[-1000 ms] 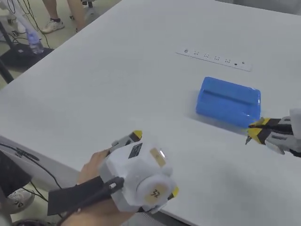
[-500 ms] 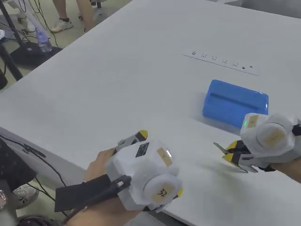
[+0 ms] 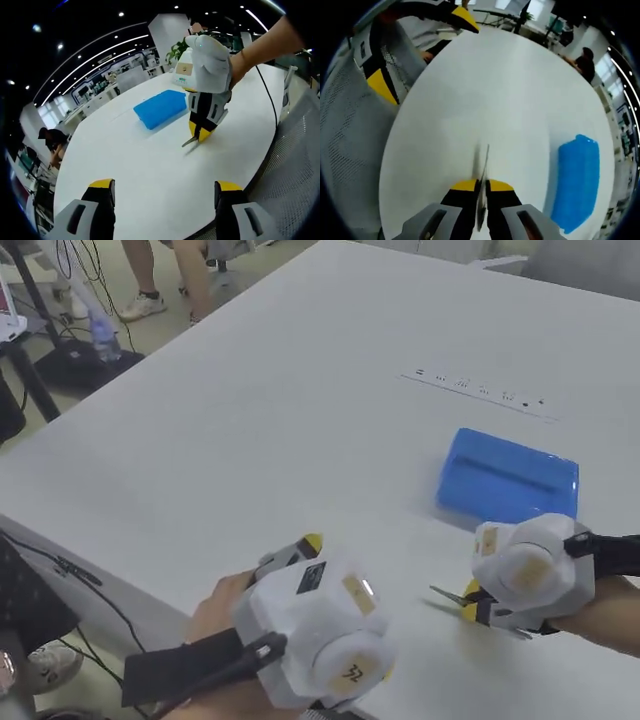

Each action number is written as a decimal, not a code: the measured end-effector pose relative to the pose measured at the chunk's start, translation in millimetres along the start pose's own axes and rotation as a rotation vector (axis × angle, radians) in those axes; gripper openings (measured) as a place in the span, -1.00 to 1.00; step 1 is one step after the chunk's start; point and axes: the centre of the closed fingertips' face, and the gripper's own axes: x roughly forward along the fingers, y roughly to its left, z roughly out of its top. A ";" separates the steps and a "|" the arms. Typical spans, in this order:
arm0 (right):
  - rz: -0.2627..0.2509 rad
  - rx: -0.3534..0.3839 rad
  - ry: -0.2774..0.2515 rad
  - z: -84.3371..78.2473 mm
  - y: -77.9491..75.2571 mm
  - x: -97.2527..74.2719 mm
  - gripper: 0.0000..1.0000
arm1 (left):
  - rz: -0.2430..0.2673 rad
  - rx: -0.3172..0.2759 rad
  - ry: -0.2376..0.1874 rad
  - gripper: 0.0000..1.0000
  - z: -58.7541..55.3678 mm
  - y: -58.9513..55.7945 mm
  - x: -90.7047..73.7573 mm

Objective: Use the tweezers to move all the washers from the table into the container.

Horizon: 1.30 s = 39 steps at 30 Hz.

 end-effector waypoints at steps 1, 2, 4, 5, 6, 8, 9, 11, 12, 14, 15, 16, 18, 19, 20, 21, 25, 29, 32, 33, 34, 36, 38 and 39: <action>-0.005 -0.022 0.004 1.2 0.1 -0.3 -0.93 | -0.001 0.001 0.001 0.66 -0.1 -0.3 0.1; -0.014 -0.022 0.009 1.6 -0.2 0.2 -0.91 | -0.003 0.003 0.001 0.66 -0.2 -0.7 0.2; -0.021 -0.010 0.008 3.3 -1.1 -2.0 -0.82 | -0.006 0.006 0.001 0.66 -0.2 -1.5 0.2; -0.019 0.012 0.001 4.5 -0.6 -3.8 -0.76 | -0.005 0.007 0.003 0.66 -0.4 -1.4 0.2; -0.015 0.066 -0.011 5.5 0.9 -4.9 -0.67 | -0.004 0.006 0.004 0.66 -0.6 -1.3 0.1; -0.004 0.162 -0.051 7.7 3.3 -12.5 -0.55 | -0.003 0.004 0.004 0.67 -0.9 -1.0 0.3; -0.044 0.196 -0.092 9.4 -0.7 -22.4 -0.55 | -0.003 0.003 0.006 0.67 -1.2 -0.8 0.5; -0.079 0.334 -0.178 11.6 1.6 -41.5 -0.49 | -0.002 -0.001 0.004 0.68 -0.8 -0.5 0.0; -0.097 0.398 -0.219 12.9 2.7 -49.1 -0.44 | 0.000 -0.006 -0.002 0.68 0.2 0.0 -0.6; -0.155 0.567 -0.321 9.5 3.5 -70.9 -0.28 | 0.001 -0.018 -0.018 0.69 2.9 1.1 -2.3; -0.176 0.632 -0.358 6.2 5.9 -80.1 -0.23 | 0.003 -0.021 -0.024 0.70 4.0 1.7 -2.9; -0.200 0.682 -0.396 4.2 7.9 -87.7 -0.14 | 0.003 -0.026 -0.029 0.70 4.7 2.1 -3.4; -0.289 0.814 -0.474 -10.3 13.4 -109.5 0.04 | -0.002 -0.070 -0.066 0.72 10.8 3.7 -5.6; -0.320 0.850 -0.496 -15.2 15.5 -116.8 0.18 | -0.005 -0.086 -0.079 0.73 12.9 4.2 -6.5; -0.359 0.888 -0.514 -22.4 20.5 -126.5 0.25 | -0.006 -0.105 -0.093 0.74 15.1 5.6 -7.8; -0.389 0.913 -0.521 -27.4 23.6 -132.7 0.34 | -0.005 -0.116 -0.103 0.76 16.7 6.6 -8.7; -0.495 0.997 -0.578 -43.1 39.4 -155.0 0.64 | -0.008 -0.158 -0.143 0.80 22.6 9.7 -11.9; -0.577 1.030 -0.590 -56.0 52.9 -164.3 0.98 | -0.006 -0.194 -0.178 0.85 27.3 12.8 -14.6; -0.605 1.052 -0.581 -63.6 62.3 -165.8 0.98 | 0.010 -0.201 -0.187 0.92 28.4 15.6 -15.7; -0.611 1.049 -0.580 -63.1 64.3 -167.5 0.98 | 0.023 -0.204 -0.202 0.95 30.4 18.4 -17.3; -0.618 1.044 -0.578 -62.3 64.7 -169.5 0.98 | 0.029 -0.208 -0.215 0.99 32.2 20.1 -18.7; -0.666 1.016 -0.584 -64.2 60.0 -175.3 0.98 | 0.038 -0.219 -0.227 0.99 33.7 23.0 -20.6; -0.678 1.034 -0.583 -68.6 60.1 -173.4 0.98 | 0.052 -0.235 -0.245 0.99 35.8 27.5 -22.7; -0.670 1.051 -0.569 -73.6 60.5 -170.8 0.98 | 0.056 -0.241 -0.248 0.99 36.1 28.7 -23.1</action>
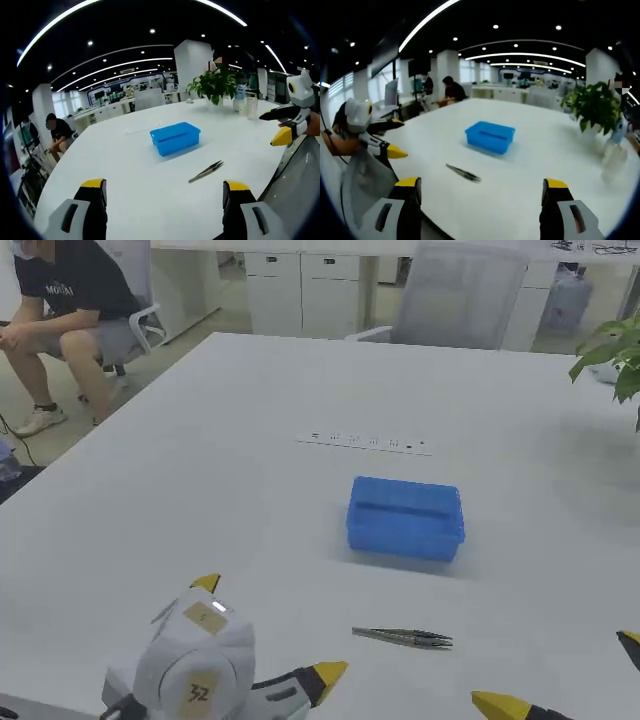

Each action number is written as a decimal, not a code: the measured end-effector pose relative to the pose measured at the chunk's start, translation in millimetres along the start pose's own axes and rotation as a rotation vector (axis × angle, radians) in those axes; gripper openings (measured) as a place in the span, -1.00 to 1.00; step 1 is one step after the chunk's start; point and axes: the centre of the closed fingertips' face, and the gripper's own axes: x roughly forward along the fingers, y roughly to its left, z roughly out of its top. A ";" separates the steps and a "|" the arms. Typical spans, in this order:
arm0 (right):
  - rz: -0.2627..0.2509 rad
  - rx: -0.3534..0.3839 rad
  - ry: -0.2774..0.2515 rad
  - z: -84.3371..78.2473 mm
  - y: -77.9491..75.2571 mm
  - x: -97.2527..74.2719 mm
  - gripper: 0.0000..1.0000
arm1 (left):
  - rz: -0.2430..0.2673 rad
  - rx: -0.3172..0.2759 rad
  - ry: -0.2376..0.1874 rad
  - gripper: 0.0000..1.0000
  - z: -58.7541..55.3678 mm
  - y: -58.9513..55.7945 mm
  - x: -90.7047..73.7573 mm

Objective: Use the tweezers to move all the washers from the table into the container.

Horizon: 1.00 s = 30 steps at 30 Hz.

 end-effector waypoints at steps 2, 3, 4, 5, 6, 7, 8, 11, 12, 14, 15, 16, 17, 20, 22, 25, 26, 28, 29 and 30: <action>0.001 0.011 0.015 -2.9 -2.8 1.0 0.98 | 0.010 -0.007 -0.006 0.99 0.9 1.9 -0.2; -0.003 0.028 0.014 -3.2 -4.7 0.6 0.98 | 0.017 -0.007 -0.005 0.99 0.7 3.1 -0.3; -0.007 0.030 0.007 -2.0 -4.0 0.0 0.98 | 0.020 -0.006 -0.003 0.99 0.3 3.7 -0.4; -0.009 0.034 0.007 -2.1 -4.4 -0.3 0.98 | 0.025 -0.004 -0.002 0.99 0.0 4.5 -0.4; -0.013 0.038 0.010 -2.5 -4.2 -0.5 0.98 | 0.029 0.000 -0.004 0.99 0.3 5.1 -0.7; -0.015 0.041 0.012 -2.9 -4.5 -0.9 0.98 | 0.033 0.003 -0.007 0.99 0.8 5.6 -1.0; -0.016 0.043 0.014 -3.2 -4.2 -0.9 0.98 | 0.039 0.007 -0.010 0.99 1.4 6.6 -1.3; -0.018 0.042 0.020 -4.4 -4.4 -0.6 0.98 | 0.056 0.017 -0.010 0.99 1.0 9.6 -1.7; -0.019 0.040 0.021 -4.5 -4.3 -0.6 0.98 | 0.060 0.019 -0.008 0.98 0.8 10.4 -1.8; -0.019 0.029 0.018 -4.1 -2.9 -0.6 0.98 | 0.075 0.032 0.001 0.93 -0.6 12.8 -2.0; -0.019 0.024 0.022 -4.6 -2.4 -0.5 0.98 | 0.079 0.037 0.003 0.92 -0.8 13.3 -1.9; -0.019 0.020 0.027 -5.2 -2.2 -0.5 0.98 | 0.081 0.042 0.004 0.92 -0.8 13.5 -1.8; -0.019 0.017 0.029 -5.5 -2.2 -0.6 0.98 | 0.081 0.044 0.002 0.92 -0.4 13.2 -1.8; -0.021 0.015 0.021 -4.7 -4.9 -0.3 0.98 | 0.081 0.058 0.017 0.90 -2.3 12.4 -0.3; -0.016 0.009 0.029 -6.1 -5.1 1.3 0.98 | 0.081 0.061 0.024 0.90 -3.4 12.4 0.2; 0.000 -0.012 0.049 -8.1 -0.9 5.2 0.98 | 0.088 0.067 0.033 0.90 -4.9 13.6 0.3; 0.004 -0.016 0.051 -8.3 0.3 5.6 0.98 | 0.091 0.069 0.034 0.90 -5.2 14.0 0.3; 0.007 -0.025 0.050 -7.9 2.3 5.1 0.98 | 0.097 0.073 0.033 0.89 -5.0 15.3 0.2; 0.007 -0.031 0.051 -8.0 2.8 5.2 0.98 | 0.099 0.072 0.035 0.89 -5.4 15.9 0.5; 0.007 -0.033 0.056 -9.0 2.4 5.4 0.96 | 0.100 0.070 0.040 0.89 -6.2 16.2 0.8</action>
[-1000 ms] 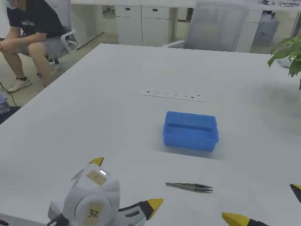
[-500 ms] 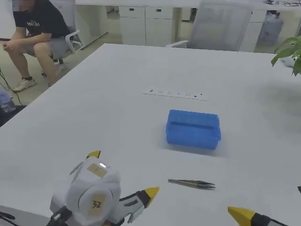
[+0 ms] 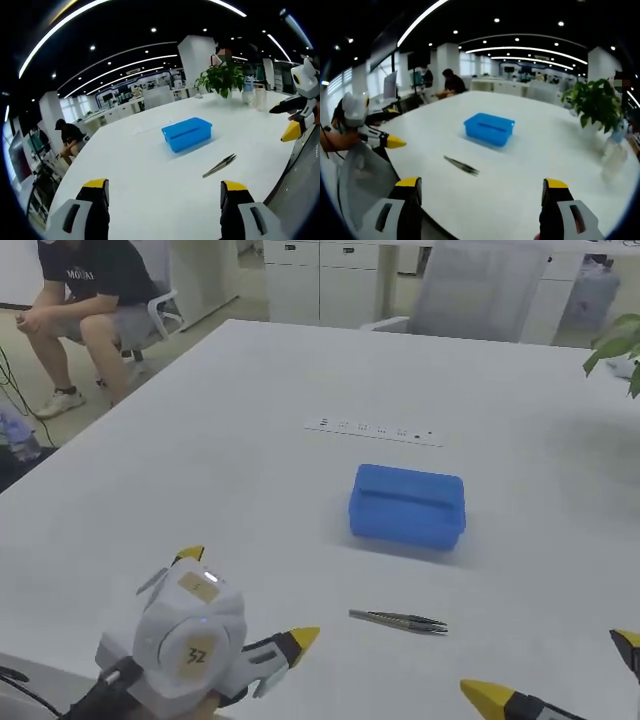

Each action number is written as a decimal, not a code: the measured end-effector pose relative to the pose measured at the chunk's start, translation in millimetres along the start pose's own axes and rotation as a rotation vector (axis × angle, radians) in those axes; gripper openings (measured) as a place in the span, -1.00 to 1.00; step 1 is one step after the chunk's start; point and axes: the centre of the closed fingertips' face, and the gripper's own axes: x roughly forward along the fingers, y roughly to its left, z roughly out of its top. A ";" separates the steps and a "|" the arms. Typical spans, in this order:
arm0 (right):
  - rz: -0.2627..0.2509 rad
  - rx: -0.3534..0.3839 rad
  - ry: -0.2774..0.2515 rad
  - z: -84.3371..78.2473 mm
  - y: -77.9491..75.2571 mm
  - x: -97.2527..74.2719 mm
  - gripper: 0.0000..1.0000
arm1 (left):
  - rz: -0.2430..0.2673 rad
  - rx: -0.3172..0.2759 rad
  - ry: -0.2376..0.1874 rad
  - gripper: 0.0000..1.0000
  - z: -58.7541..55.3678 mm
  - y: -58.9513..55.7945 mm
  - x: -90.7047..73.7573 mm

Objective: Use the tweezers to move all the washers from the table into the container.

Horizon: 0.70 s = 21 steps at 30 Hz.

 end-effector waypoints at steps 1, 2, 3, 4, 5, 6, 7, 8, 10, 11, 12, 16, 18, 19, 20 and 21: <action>0.002 -0.001 0.009 -1.3 0.1 0.4 0.93 | 0.000 0.002 0.004 0.89 -0.6 0.0 0.2; 0.004 0.001 0.012 -1.6 0.3 0.7 0.93 | 0.000 0.005 0.005 0.89 -0.7 -0.3 0.3; 0.003 0.005 0.012 -1.4 0.2 0.9 0.94 | -0.001 0.009 0.007 0.89 -1.0 -0.7 0.5; 0.001 0.007 0.009 -0.9 -0.4 1.0 0.94 | -0.002 0.012 0.008 0.89 -1.2 -1.0 0.7; -0.003 0.007 0.004 0.1 -1.3 0.6 0.93 | -0.003 0.015 0.008 0.89 -1.2 -1.4 0.8; -0.007 0.007 0.002 0.3 -1.9 0.5 0.93 | -0.005 0.016 0.007 0.89 -1.1 -1.6 0.9; -0.010 0.008 0.004 0.0 -2.6 0.4 0.92 | -0.007 0.016 0.007 0.89 -1.2 -2.0 0.9; -0.014 0.010 0.007 -0.9 -4.1 0.4 0.92 | -0.010 0.017 0.007 0.88 -1.1 -2.6 1.1; -0.021 0.018 0.006 -1.1 -7.0 0.3 0.92 | -0.018 0.020 0.006 0.89 -1.0 -4.3 1.3; -0.022 0.022 0.004 -1.0 -8.1 0.2 0.92 | -0.021 0.022 0.006 0.89 -0.9 -5.0 1.2; -0.023 0.029 0.005 -1.5 -9.4 0.3 0.92 | -0.023 0.023 0.007 0.89 -1.1 -5.7 1.2; -0.027 0.030 0.009 -2.2 -9.5 0.0 0.92 | -0.025 0.022 0.004 0.88 -0.3 -5.9 0.8; -0.027 0.023 0.011 -2.7 -9.3 0.2 0.92 | -0.026 0.021 0.001 0.88 0.1 -6.0 0.5; -0.027 0.020 0.013 -3.0 -9.1 0.3 0.92 | -0.026 0.023 0.002 0.88 -0.1 -6.1 0.7; -0.027 0.016 0.016 -3.6 -8.8 0.4 0.92 | -0.026 0.027 0.007 0.88 -1.0 -6.4 0.9; -0.026 0.013 0.017 -3.8 -8.6 0.5 0.92 | -0.026 0.029 0.010 0.87 -1.4 -6.6 0.9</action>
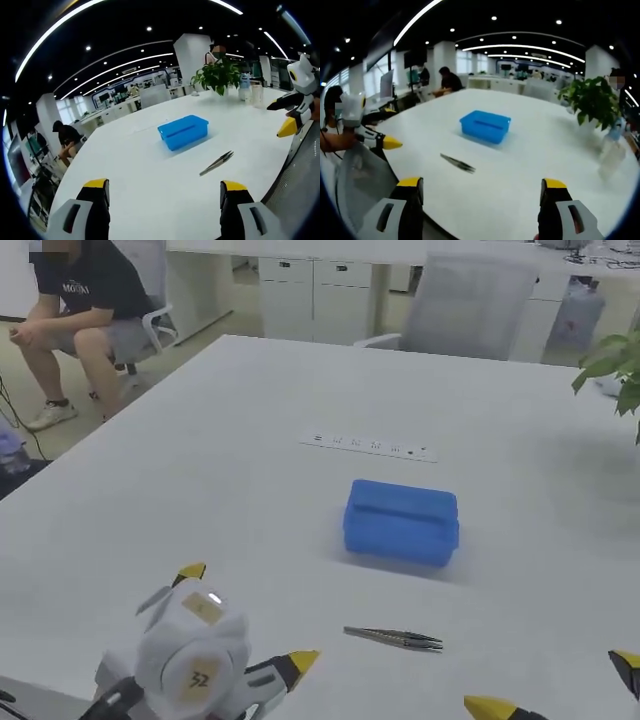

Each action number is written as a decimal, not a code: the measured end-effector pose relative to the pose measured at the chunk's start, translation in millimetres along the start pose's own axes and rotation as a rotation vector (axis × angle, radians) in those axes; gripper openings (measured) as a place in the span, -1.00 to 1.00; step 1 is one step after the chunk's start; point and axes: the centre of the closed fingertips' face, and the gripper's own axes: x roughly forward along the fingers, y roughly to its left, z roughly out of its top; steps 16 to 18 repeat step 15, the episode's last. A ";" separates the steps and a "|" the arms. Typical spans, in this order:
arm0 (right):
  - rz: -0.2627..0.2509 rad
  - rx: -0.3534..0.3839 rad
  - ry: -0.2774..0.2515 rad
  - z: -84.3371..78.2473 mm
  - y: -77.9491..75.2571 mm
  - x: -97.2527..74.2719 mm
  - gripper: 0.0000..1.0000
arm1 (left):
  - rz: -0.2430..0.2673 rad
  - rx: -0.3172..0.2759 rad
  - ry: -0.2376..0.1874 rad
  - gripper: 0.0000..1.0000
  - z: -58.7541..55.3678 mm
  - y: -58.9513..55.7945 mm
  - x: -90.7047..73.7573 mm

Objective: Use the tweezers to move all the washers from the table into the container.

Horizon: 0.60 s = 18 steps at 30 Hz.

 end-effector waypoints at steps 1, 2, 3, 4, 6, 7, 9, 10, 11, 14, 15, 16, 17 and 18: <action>0.002 -0.002 0.002 -0.5 0.5 0.1 0.92 | 0.000 0.000 0.002 0.87 -0.4 -0.1 0.0; 0.005 -0.003 0.003 -0.6 1.4 0.0 0.92 | 0.001 0.001 0.002 0.87 -0.5 0.0 0.0; 0.008 -0.004 0.003 -0.4 2.3 -0.1 0.92 | 0.001 0.001 0.002 0.87 -0.6 0.1 0.0; 0.012 -0.006 -0.001 0.5 3.0 -0.1 0.92 | 0.005 0.002 0.003 0.87 -0.7 0.7 -0.3; 0.016 -0.010 -0.006 1.3 4.1 -0.5 0.92 | 0.015 0.002 0.003 0.87 -0.6 2.3 -0.6; 0.017 -0.010 -0.003 0.8 4.3 -0.5 0.92 | 0.019 0.001 0.004 0.87 -0.7 2.9 -0.6; 0.022 -0.005 0.007 -0.9 4.2 0.1 0.92 | 0.024 0.001 0.011 0.87 -2.0 4.1 0.2; 0.026 0.001 0.005 -0.5 4.3 0.2 0.92 | 0.025 0.003 0.016 0.87 -3.1 4.1 0.7; 0.028 0.004 0.003 -0.1 4.4 0.3 0.92 | 0.025 0.006 0.019 0.87 -3.5 3.9 0.9; 0.023 -0.004 0.002 0.2 3.7 0.3 0.92 | 0.024 0.016 0.024 0.87 -4.2 2.9 0.8; 0.023 -0.005 0.002 0.2 3.7 0.5 0.92 | 0.024 0.017 0.025 0.87 -4.2 2.8 0.7; 0.023 -0.005 0.002 0.2 3.7 0.5 0.92 | 0.024 0.017 0.025 0.87 -4.2 2.8 0.7; 0.023 -0.005 0.002 0.2 3.7 0.5 0.92 | 0.024 0.017 0.025 0.87 -4.2 2.8 0.7; 0.023 -0.005 0.002 0.2 3.7 0.5 0.92 | 0.024 0.017 0.025 0.87 -4.2 2.8 0.7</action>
